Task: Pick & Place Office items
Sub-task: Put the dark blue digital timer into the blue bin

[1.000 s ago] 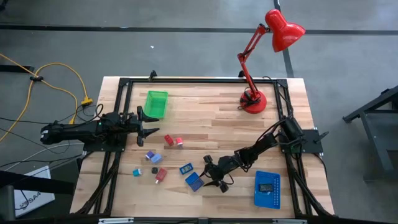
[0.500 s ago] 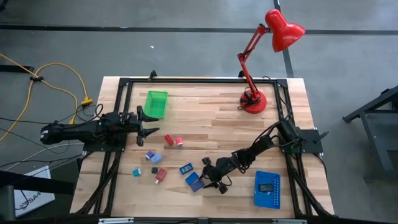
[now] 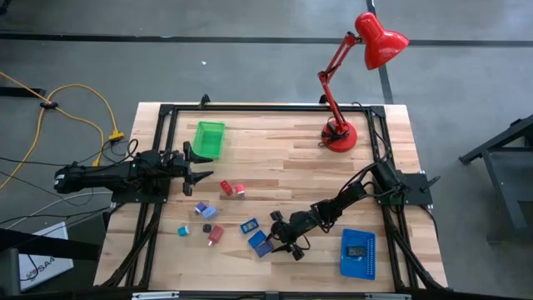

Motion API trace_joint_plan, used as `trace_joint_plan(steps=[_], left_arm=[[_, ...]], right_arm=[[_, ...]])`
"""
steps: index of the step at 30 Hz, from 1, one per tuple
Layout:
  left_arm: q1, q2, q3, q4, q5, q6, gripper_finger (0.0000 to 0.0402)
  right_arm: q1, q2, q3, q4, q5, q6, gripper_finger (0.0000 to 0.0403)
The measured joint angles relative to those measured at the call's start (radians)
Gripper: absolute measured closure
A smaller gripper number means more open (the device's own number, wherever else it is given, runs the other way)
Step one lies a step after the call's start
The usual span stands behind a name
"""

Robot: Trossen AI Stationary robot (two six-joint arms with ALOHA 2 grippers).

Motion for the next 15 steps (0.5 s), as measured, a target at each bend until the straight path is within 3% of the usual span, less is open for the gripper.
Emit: trace_joint_plan(steps=[15], left_arm=[[0.0, 0.0, 0.0, 0.0, 0.0, 0.0, 0.0202]], right_arm=[[0.008, 0.0, 0.008, -0.027, 0.02, 0.013, 0.0209]])
